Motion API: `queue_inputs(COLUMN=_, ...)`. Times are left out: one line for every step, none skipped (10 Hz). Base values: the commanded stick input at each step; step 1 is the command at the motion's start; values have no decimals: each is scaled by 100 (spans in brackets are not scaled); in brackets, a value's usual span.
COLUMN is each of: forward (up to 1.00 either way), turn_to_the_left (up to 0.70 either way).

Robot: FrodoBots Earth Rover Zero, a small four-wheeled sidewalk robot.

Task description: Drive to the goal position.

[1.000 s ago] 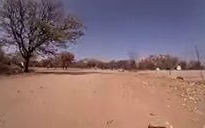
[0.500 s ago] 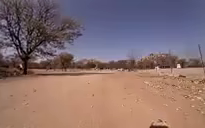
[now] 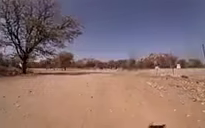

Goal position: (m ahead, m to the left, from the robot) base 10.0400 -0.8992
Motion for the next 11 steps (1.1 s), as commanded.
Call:
queue_inputs(forward=50, turn_to_the_left=0)
queue_inputs(forward=50, turn_to_the_left=0)
queue_inputs(forward=50, turn_to_the_left=0)
queue_inputs(forward=50, turn_to_the_left=0)
queue_inputs(forward=50, turn_to_the_left=0)
queue_inputs(forward=50, turn_to_the_left=0)
queue_inputs(forward=50, turn_to_the_left=0)
queue_inputs(forward=50, turn_to_the_left=0)
queue_inputs(forward=50, turn_to_the_left=0)
queue_inputs(forward=50, turn_to_the_left=0)
queue_inputs(forward=50, turn_to_the_left=0)
